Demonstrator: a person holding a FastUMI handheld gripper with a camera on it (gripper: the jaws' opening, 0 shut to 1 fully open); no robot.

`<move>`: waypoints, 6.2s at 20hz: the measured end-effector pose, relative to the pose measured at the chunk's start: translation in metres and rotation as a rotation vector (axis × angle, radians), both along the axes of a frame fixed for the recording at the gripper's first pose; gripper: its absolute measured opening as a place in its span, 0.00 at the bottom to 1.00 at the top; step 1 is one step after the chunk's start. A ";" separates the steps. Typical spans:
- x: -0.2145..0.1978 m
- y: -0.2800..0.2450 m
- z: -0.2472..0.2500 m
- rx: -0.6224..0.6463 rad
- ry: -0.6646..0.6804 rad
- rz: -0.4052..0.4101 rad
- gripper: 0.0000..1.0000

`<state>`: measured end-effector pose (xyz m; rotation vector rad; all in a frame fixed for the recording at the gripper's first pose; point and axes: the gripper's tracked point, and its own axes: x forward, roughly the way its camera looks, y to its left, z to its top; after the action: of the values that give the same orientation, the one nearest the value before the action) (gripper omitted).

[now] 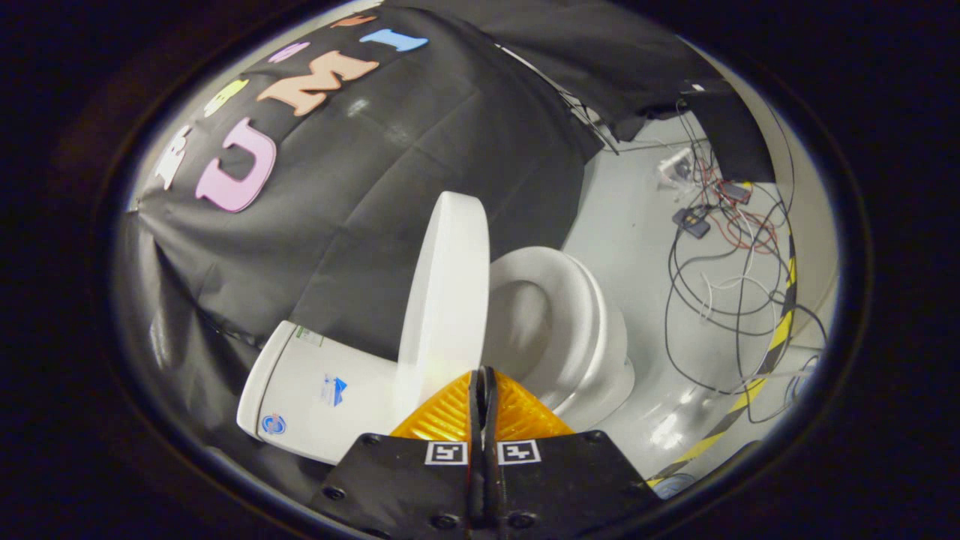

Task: Open the toilet lid.

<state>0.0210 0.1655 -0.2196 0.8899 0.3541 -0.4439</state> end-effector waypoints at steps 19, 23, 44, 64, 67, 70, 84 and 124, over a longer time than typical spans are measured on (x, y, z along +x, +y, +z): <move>0.041 0.080 0.126 -0.455 -0.036 0.047 0.00; 0.051 0.100 0.140 -0.510 -0.052 0.064 0.00; 0.095 0.204 0.177 -0.714 -0.132 0.219 0.01; 0.123 0.277 0.177 -0.906 -0.123 0.291 0.01; 0.127 0.287 0.178 -0.923 -0.150 0.280 0.05; 0.128 0.290 0.178 -0.938 -0.161 0.286 0.10; 0.130 0.335 0.166 -0.920 -0.193 0.458 1.00; -0.007 0.056 0.226 -0.883 -0.252 0.384 0.99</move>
<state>0.0144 0.2210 0.0061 0.0030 0.0650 -0.0948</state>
